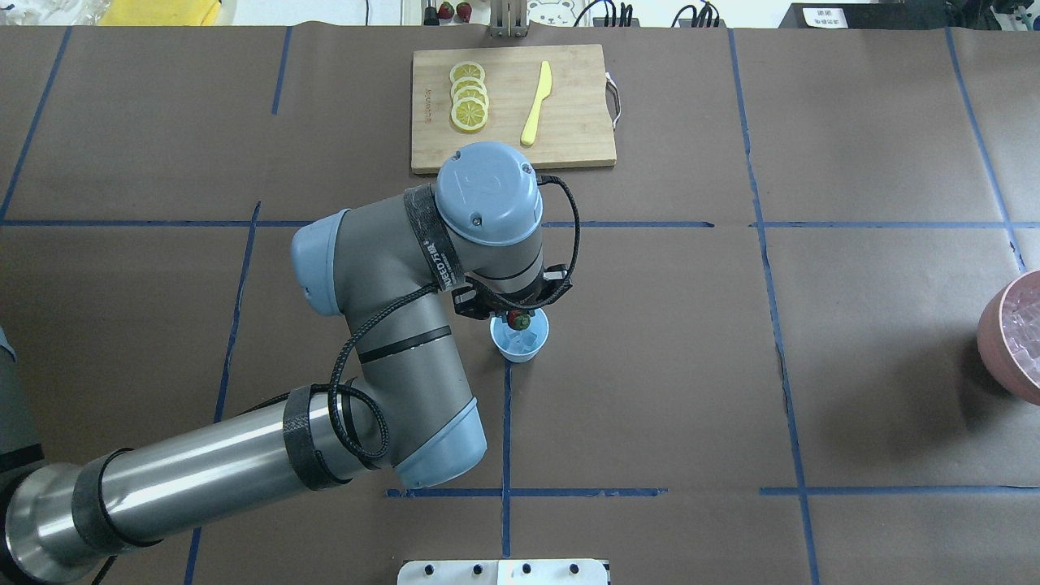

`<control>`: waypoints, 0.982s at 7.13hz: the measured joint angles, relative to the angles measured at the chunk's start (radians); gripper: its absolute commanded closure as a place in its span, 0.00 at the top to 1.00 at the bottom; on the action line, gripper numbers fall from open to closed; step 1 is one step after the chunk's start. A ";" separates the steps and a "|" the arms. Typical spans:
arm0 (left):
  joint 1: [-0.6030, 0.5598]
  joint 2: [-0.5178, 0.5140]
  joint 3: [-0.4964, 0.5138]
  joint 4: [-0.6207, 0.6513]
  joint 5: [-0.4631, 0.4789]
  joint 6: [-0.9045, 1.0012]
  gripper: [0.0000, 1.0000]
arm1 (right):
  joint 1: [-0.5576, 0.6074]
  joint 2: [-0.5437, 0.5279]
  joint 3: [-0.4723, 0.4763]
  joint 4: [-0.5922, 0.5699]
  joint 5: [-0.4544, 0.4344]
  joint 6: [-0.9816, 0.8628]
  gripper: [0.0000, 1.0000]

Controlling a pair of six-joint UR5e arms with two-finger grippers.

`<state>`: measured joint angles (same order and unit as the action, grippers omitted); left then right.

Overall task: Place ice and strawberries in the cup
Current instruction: 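Open the left gripper to drop the strawberry into the cup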

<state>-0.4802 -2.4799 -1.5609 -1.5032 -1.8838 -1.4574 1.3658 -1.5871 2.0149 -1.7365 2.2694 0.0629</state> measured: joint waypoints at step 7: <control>-0.031 0.022 -0.076 0.052 -0.013 0.071 1.00 | 0.020 -0.011 -0.001 0.000 0.009 -0.004 1.00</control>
<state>-0.5110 -2.4579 -1.6372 -1.4512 -1.8969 -1.3866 1.3862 -1.5977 2.0139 -1.7365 2.2788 0.0587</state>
